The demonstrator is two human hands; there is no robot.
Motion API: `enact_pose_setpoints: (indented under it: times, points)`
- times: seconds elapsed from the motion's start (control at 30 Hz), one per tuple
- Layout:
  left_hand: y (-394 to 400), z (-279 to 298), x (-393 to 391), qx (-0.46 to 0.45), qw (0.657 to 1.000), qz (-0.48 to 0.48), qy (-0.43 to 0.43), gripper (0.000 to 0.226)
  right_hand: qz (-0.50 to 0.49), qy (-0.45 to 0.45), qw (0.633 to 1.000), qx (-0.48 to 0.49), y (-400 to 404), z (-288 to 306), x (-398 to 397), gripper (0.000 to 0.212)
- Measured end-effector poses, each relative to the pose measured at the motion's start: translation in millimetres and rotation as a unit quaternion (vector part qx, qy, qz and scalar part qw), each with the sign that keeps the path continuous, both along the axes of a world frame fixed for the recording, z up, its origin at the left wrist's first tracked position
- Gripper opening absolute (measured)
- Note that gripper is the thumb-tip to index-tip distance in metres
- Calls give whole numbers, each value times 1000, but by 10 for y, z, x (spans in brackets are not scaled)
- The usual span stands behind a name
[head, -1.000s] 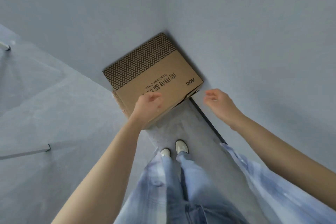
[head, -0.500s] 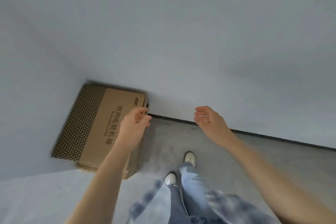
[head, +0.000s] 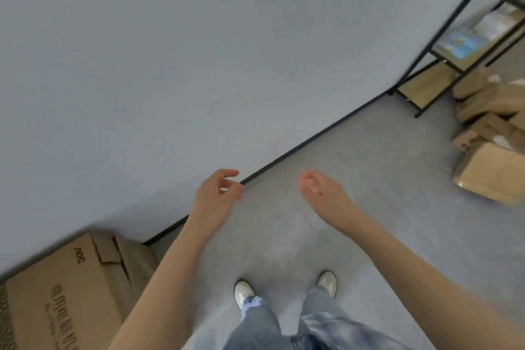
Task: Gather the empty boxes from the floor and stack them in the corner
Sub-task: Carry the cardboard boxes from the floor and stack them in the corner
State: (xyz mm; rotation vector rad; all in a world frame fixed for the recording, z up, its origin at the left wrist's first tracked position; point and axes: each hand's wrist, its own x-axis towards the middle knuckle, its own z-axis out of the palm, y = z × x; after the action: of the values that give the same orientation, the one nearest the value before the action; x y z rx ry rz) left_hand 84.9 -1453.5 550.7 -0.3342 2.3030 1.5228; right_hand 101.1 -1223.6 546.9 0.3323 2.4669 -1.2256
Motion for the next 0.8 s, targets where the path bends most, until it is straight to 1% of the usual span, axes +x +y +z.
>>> enact_pose_setpoints:
  times: [0.07, 0.13, 0.2, 0.37, 0.4, 0.53, 0.57, 0.63, 0.67, 0.73, 0.8]
  points:
    - [599, 4, -125, -1, 998, -56, -2, 22, -65, 4, 998, -8, 546, -28, 130, 34]
    - [1071, 12, -201, 5, 996, -93, -1, 22, -101, 8, 995, -13, 963, -54, 240, 35]
    - [1744, -33, -265, 2, 990, -142, 0, 22, -148, 10, 989, -15, 1545, -87, 384, 34]
    - [3345, -183, -278, 7, 974, -227, -17, 23, -231, 14, 973, -9, 2927, -149, 685, 34]
    - [3520, -184, -272, 8, 971, -236, -19, 24, -239, 13, 971, -7, 3071, -135, 693, 34]
    - [4621, -217, -230, 16, 954, -297, -27, 27, -295, 25, 955, -2, 4014, -93, 786, 36]
    - [4770, -206, -232, 16, 951, -309, -27, 27, -301, 27, 953, -1, 4145, -92, 793, 36]
    - [5351, -270, -268, 8, 940, -341, -28, 28, -335, 26, 942, -4, 4662, -117, 844, 36]
    - [5458, -281, -285, 6, 937, -348, -32, 27, -343, 27, 939, -4, 4774, -134, 856, 36]
    - [5984, -371, -407, -1, 926, -376, -37, 27, -380, 17, 925, -6, 5276, -212, 857, 36]
    - [6298, -446, -548, -15, 921, -388, -36, 25, -399, 12, 917, -9, 5607, -265, 832, 36]
